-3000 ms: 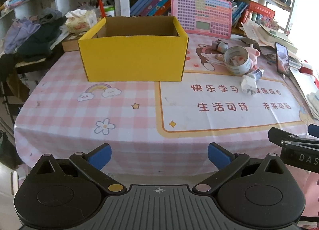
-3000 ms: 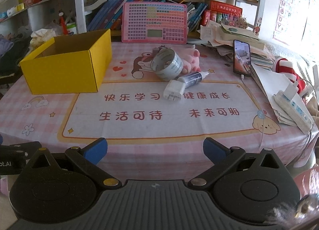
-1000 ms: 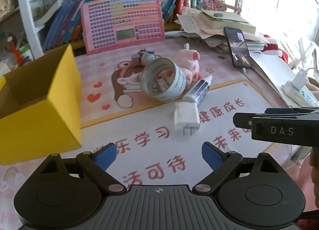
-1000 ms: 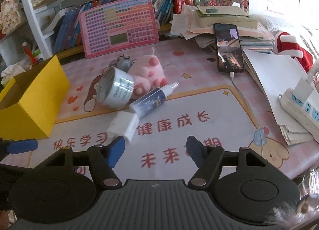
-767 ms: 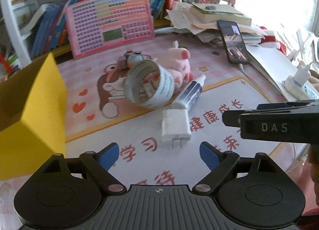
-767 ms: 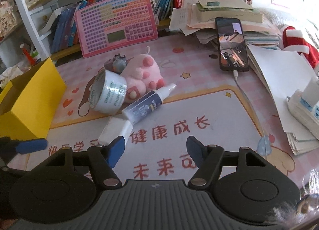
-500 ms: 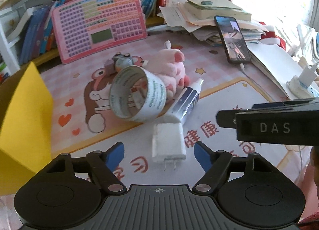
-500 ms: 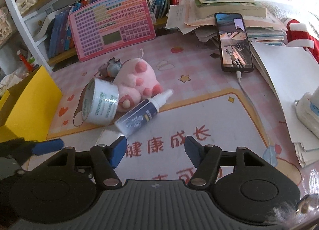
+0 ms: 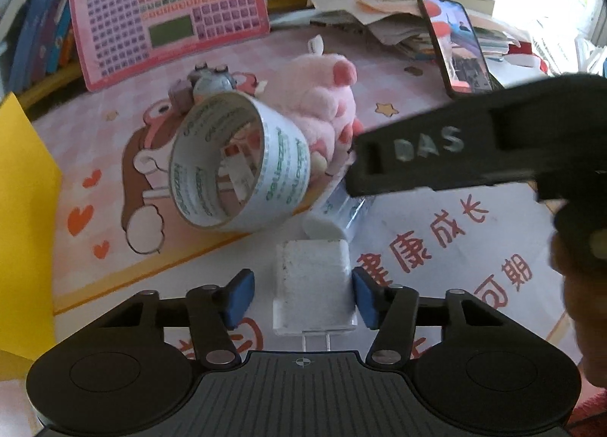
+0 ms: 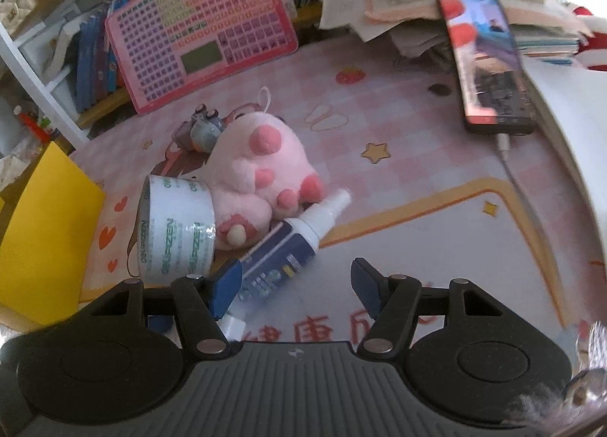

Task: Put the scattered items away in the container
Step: 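Close the left tool on the white charger while the right tool grips the spray bottle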

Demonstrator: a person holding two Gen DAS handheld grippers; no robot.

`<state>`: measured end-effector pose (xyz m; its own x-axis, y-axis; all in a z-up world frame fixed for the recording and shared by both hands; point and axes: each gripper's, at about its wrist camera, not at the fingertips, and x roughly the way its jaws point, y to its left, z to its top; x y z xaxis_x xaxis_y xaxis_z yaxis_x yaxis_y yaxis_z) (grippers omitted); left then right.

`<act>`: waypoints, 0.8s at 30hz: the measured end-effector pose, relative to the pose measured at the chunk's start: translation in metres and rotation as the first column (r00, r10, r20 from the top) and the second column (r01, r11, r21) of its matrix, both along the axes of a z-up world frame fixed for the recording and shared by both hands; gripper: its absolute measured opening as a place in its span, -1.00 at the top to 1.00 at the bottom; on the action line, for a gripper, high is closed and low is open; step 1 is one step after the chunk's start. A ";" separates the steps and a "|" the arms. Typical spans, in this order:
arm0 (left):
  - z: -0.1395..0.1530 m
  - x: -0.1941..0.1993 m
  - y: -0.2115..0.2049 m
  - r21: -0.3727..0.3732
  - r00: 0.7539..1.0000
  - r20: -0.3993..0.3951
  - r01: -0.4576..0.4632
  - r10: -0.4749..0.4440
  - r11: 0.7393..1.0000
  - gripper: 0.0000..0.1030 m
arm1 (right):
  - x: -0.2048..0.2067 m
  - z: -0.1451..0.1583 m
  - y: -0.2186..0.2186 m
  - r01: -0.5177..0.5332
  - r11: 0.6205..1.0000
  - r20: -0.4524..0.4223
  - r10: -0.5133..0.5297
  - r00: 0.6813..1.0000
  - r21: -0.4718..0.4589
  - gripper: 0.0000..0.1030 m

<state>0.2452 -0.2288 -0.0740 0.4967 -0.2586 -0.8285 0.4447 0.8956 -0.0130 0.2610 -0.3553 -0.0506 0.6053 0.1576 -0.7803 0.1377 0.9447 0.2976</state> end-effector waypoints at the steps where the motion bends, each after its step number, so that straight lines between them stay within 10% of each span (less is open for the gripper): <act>1: -0.001 0.001 0.001 -0.008 1.000 -0.008 0.004 -0.004 1.000 0.08 | 0.004 -0.002 0.002 -0.006 1.000 -0.005 0.006 1.000 -0.001 -0.23; 24: 0.000 -0.007 0.029 0.026 0.999 -0.039 -0.009 0.010 1.000 0.19 | -0.007 -0.003 0.011 -0.171 0.965 -0.011 0.172 0.985 -0.197 0.36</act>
